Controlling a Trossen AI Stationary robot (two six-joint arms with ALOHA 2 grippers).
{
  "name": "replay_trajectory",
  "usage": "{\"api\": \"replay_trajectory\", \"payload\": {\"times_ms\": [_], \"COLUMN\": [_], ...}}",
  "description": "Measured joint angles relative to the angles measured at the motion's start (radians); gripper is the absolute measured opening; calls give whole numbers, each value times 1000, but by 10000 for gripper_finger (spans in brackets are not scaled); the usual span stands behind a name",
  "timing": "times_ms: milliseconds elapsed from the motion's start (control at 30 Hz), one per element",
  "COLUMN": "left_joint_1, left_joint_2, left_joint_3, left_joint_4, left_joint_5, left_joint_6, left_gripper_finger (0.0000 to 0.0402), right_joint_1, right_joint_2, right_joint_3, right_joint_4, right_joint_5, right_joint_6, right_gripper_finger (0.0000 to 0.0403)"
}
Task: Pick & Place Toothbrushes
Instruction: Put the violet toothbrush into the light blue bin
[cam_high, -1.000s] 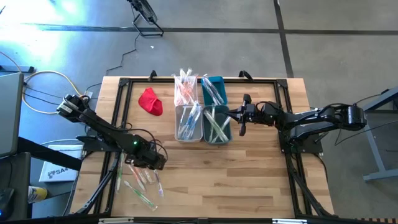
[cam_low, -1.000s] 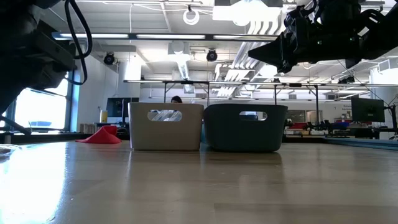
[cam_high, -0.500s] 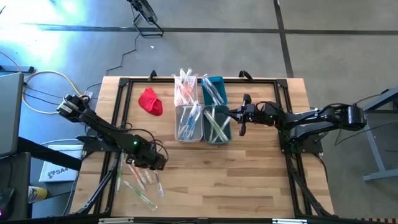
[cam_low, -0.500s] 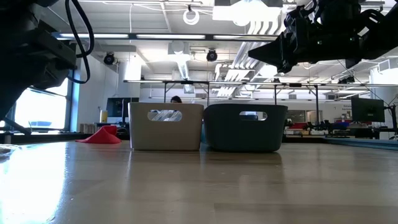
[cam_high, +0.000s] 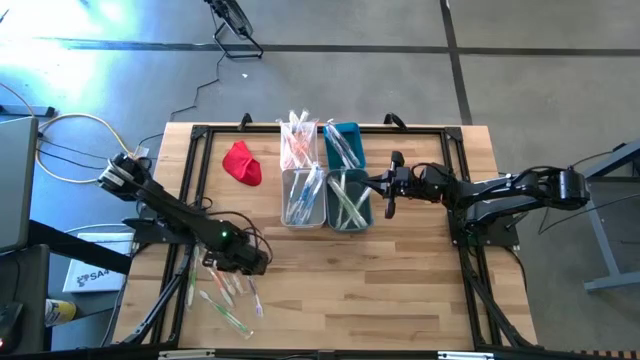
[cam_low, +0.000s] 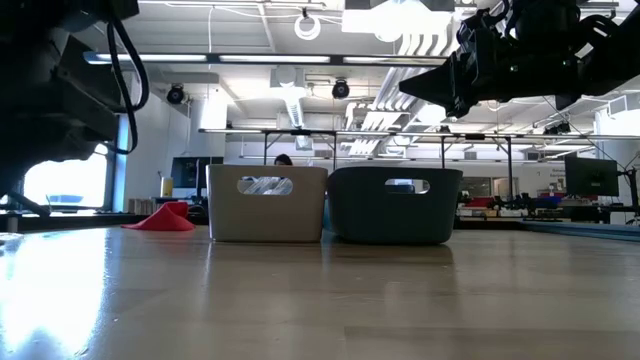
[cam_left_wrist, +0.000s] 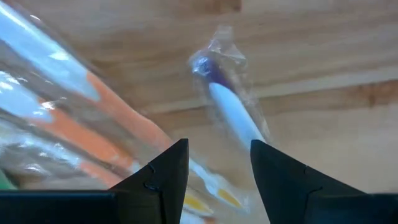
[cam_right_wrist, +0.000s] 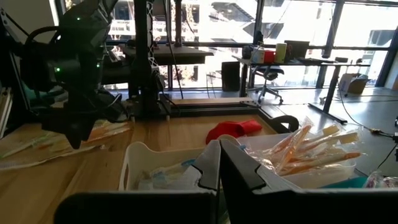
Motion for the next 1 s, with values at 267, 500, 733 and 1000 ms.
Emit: {"api": "replay_trajectory", "payload": {"times_ms": [267, 500, 733, 1000], "left_joint_1": [1, 0, 1, 1], "left_joint_2": [20, 20, 19, 19], "left_joint_3": [0, 0, 0, 0], "left_joint_4": [48, 63, 67, 101], "left_joint_5": [-59, -115, -59, -28], "left_joint_6": [-14, -44, -44, -44], "left_gripper_finger": [168, 168, 168, 168], "right_joint_1": [0, 0, 0, 0], "right_joint_2": [0, 0, 0, 0], "right_joint_3": [0, 0, 0, 0], "right_joint_4": [-1, 0, 0, -1], "right_joint_5": [0, 0, 0, 0], "right_joint_6": [0, 0, 0, 0], "right_gripper_finger": [2, 2, 2, 2]}}
